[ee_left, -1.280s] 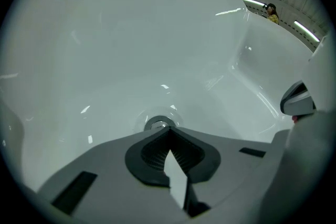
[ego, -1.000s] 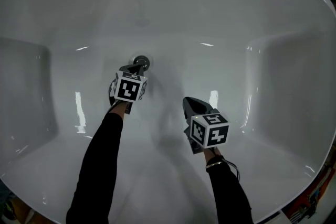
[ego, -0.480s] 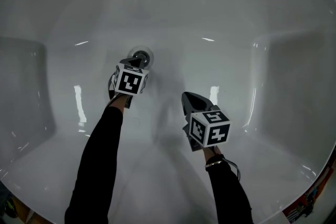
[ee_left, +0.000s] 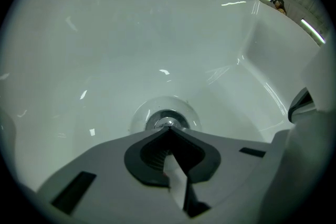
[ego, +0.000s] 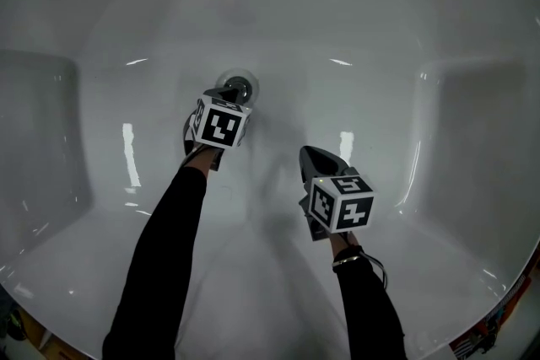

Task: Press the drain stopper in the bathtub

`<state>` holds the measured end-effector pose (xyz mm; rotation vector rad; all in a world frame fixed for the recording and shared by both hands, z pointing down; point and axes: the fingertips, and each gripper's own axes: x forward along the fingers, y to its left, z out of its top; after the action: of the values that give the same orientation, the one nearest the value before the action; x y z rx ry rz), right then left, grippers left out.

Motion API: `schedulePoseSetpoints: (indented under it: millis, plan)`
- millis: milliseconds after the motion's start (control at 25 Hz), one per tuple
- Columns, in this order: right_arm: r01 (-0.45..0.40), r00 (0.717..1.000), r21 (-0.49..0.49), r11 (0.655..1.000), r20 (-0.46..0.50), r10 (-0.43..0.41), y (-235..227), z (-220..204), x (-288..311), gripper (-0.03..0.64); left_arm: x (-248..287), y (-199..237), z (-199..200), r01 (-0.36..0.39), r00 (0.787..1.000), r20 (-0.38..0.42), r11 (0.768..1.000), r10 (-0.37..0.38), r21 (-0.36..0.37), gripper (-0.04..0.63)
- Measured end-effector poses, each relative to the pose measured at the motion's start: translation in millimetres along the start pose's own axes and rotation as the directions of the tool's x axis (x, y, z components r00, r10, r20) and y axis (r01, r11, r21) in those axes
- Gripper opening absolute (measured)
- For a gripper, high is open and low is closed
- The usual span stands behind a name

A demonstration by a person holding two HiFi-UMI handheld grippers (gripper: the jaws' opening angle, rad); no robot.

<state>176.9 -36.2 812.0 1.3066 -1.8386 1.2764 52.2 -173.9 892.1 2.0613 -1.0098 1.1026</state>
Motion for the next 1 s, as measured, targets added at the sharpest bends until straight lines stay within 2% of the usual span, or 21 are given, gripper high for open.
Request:
schedulePoseSetpoints:
  millis: [240,360,840,1000]
  plan:
    - [-0.009,0.997,0.077,0.997,-0.072,0.014,3.3,-1.9,16.9,0.001,-0.5,-1.0,-1.4,-0.006,1.000,0.004,1.000,0.006,0.007,0.002]
    - [-0.007,0.996,0.084,0.996,-0.088,0.014,2.5,1.0,26.0,0.001,-0.4,-1.7,0.1,-0.003,1.000,0.001,1.000,0.003,0.025,0.002]
    - [-0.012,0.990,-0.023,1.000,-0.139,0.009,7.4,9.4,45.1,0.000,0.3,-3.6,-0.8,-0.019,0.999,-0.041,0.998,0.021,0.054,0.002]
    - [-0.006,0.986,-0.058,0.998,-0.165,-0.004,10.0,13.2,50.5,0.000,3.0,-4.2,-2.4,-0.030,0.998,-0.055,0.999,0.032,0.042,0.002]
